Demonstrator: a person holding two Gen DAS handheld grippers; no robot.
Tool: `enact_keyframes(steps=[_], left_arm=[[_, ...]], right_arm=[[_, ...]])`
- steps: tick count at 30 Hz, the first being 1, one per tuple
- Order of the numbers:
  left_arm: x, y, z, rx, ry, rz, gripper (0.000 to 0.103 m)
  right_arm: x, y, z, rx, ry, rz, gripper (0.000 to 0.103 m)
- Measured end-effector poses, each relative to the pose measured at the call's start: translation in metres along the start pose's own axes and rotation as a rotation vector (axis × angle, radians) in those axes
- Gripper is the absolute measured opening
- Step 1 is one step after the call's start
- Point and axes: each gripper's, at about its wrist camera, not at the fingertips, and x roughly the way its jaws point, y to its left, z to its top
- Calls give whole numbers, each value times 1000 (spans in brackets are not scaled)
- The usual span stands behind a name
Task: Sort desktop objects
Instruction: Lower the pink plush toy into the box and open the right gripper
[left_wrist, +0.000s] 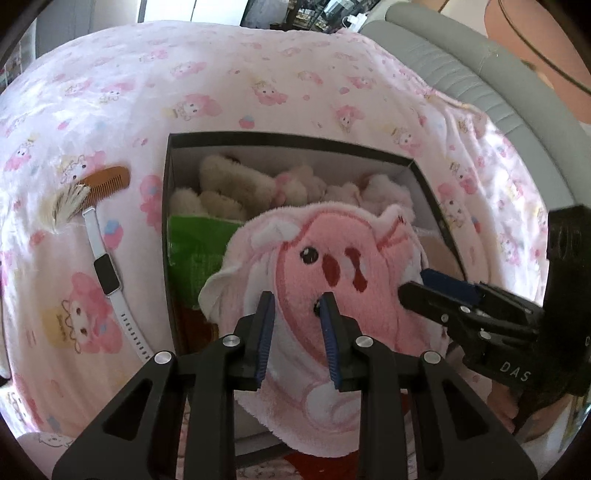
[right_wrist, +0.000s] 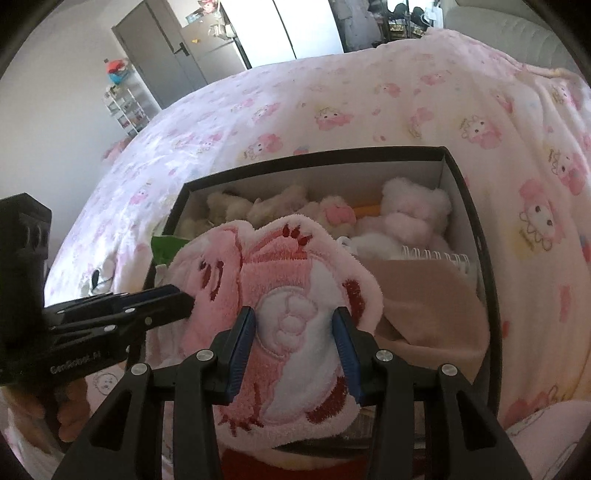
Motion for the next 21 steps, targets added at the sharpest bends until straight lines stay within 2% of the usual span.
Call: enact_keyframes(steps=[4, 7, 10, 11, 15, 17, 19, 21], left_arm=[[-17, 4, -13, -36, 1, -146, 27], [-16, -1, -24, -31, 39, -184, 28], [-1, -4, -28, -10, 68, -96, 28], [3, -3, -28, -15, 68, -89, 28], [5, -9, -22, 24, 31, -18, 30], [8, -10, -17, 36, 20, -3, 30], [9, -6, -14, 25, 19, -14, 30], [1, 2, -15, 1, 15, -41, 30]], right_arm=[[-26, -12, -9, 40, -76, 55, 40], [-19, -18, -16, 54, -14, 42, 40], [-3, -20, -21, 54, 28, 8, 41], [0, -21, -21, 65, 35, -5, 41], [0, -26, -16, 81, 28, -44, 41], [-11, -21, -15, 53, -26, -55, 41], [-23, -15, -15, 29, -72, -26, 41], [-22, -10, -16, 20, -50, 16, 41]])
